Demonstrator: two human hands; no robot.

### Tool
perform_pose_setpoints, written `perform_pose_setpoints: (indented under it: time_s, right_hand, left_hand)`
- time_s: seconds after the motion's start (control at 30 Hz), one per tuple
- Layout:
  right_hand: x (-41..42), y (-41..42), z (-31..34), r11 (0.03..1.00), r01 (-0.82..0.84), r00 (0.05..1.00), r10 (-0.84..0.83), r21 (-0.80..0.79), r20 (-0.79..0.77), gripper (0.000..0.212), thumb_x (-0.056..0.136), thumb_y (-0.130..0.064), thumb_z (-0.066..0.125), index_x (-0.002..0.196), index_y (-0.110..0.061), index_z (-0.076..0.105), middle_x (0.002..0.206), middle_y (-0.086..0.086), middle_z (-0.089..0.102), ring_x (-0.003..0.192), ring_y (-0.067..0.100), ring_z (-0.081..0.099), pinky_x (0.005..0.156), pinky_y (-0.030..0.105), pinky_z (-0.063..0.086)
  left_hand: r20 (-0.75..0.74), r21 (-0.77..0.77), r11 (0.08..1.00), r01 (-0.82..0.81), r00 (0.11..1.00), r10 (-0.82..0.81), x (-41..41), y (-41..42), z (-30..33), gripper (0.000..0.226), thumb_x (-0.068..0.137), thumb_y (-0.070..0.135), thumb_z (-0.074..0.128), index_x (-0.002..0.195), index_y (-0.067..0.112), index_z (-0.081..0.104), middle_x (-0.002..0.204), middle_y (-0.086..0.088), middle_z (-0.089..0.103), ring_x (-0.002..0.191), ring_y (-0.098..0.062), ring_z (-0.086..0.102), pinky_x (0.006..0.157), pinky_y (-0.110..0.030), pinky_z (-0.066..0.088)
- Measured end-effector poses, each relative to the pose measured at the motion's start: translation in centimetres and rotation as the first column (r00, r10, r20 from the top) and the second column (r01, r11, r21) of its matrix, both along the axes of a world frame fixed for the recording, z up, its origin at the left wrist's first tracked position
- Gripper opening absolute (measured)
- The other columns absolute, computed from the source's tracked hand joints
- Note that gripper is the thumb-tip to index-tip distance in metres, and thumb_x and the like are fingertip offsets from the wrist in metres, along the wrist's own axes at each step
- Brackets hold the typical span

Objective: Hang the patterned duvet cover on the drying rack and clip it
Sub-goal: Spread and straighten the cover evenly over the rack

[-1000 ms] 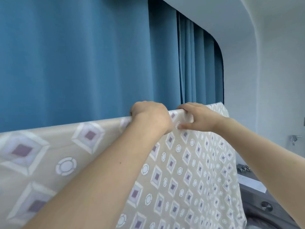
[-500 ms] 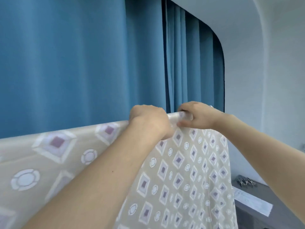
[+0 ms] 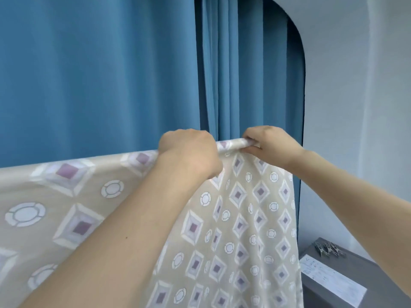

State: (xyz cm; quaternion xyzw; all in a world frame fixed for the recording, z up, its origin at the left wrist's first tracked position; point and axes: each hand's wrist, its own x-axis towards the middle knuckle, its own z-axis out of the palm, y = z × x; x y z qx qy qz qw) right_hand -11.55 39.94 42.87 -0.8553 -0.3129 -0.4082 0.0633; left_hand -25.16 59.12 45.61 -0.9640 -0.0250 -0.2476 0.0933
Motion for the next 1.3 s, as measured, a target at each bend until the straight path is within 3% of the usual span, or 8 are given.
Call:
perform_pose_setpoints:
  time_s: [0.17,0.27,0.33,0.5,0.73,0.93,1.03,1.3]
  right_hand:
    - [1.6,-1.9,-0.6,0.962,-0.025,0.955,0.103,0.27,-0.278,0.07,0.076,-0.038,0.078,0.136,-0.027,0.042,0.132,-0.012,0.046,0.122,0.006,0.04,0.1,0.024,0.034]
    - [3.6,-5.0,-2.0,0.902,0.017,0.828,0.229,0.431,-0.512,0.077,0.084,-0.03,0.073,0.147,-0.027,0.029,0.137,-0.017,0.041,0.125,0.002,0.041,0.103,0.024,0.032]
    - [5.0,-7.3,-2.6,0.841,0.031,0.699,0.368,0.54,-0.613,0.059,0.086,-0.023,0.065,0.141,-0.025,0.041,0.131,-0.011,0.057,0.116,0.007,0.055,0.098,0.027,0.04]
    - [7.4,-10.5,-2.6,0.918,0.084,0.71,0.218,0.387,-0.67,0.022,0.093,-0.02,0.057,0.111,-0.029,0.064,0.105,-0.013,0.068,0.099,0.003,0.061,0.076,0.017,0.042]
    - [12.2,-13.9,-3.1,0.898,0.009,0.479,0.382,0.44,-0.79,0.04,0.086,-0.016,0.072,0.123,-0.013,0.057,0.117,-0.001,0.07,0.108,0.013,0.066,0.099,0.029,0.047]
    - [14.5,-15.1,-4.0,0.833,-0.144,0.29,0.551,0.534,-0.782,0.024,0.087,-0.015,0.068,0.11,-0.009,0.067,0.115,0.008,0.07,0.107,0.022,0.066,0.096,0.032,0.049]
    - [15.2,-15.6,-4.3,0.773,-0.176,0.192,0.634,0.609,-0.749,0.031,0.087,-0.022,0.068,0.113,-0.006,0.067,0.118,0.013,0.068,0.11,0.026,0.064,0.098,0.035,0.048]
    - [15.5,-15.5,-8.2,0.897,-0.154,0.187,0.439,0.415,-0.879,0.036,0.084,-0.018,0.073,0.119,-0.013,0.066,0.116,-0.001,0.071,0.11,0.014,0.065,0.103,0.03,0.044]
  left_hand:
    - [0.001,0.002,0.985,0.171,0.985,-0.171,3.9,-3.5,0.2,0.021,0.094,0.025,0.046,0.075,0.023,0.036,0.075,0.005,0.041,0.068,-0.017,0.044,0.053,-0.028,0.028]
    - [0.021,-0.02,0.98,0.199,0.98,-0.198,6.6,-4.6,0.1,0.026,0.096,0.024,0.041,0.071,0.02,0.036,0.075,0.004,0.042,0.072,-0.019,0.045,0.054,-0.027,0.027]
    - [0.032,-0.017,0.973,0.23,0.973,-0.229,8.1,-5.5,0.1,0.024,0.097,0.02,0.04,0.073,0.018,0.04,0.075,0.004,0.042,0.071,-0.02,0.046,0.052,-0.027,0.025]
    - [0.072,-0.021,0.963,0.267,0.961,-0.265,10.4,-7.6,0.1,0.025,0.089,0.004,0.045,0.068,0.015,0.037,0.071,0.0,0.042,0.058,-0.015,0.036,0.05,-0.027,0.025]
    - [0.102,-0.104,0.987,0.12,0.989,-0.11,11.3,-7.9,1.1,0.016,0.082,0.008,0.058,0.072,0.013,0.047,0.075,-0.002,0.052,0.063,-0.022,0.044,0.051,-0.027,0.03]
    - [0.028,-0.063,0.995,0.081,0.996,-0.079,13.7,-14.1,0.6,0.007,0.087,0.022,0.05,0.089,0.019,0.045,0.084,0.006,0.051,0.073,-0.017,0.051,0.053,-0.027,0.028]
    - [0.0,-0.04,0.997,0.062,0.998,-0.062,15.6,-16.8,0.3,0.015,0.09,0.018,0.046,0.075,0.017,0.045,0.077,0.004,0.048,0.064,-0.014,0.044,0.052,-0.026,0.027]
    - [0.124,0.152,0.987,-0.058,0.992,0.039,16.4,-17.3,-1.0,0.021,0.08,0.006,0.052,0.067,0.017,0.04,0.068,0.002,0.044,0.057,-0.015,0.036,0.05,-0.025,0.022]
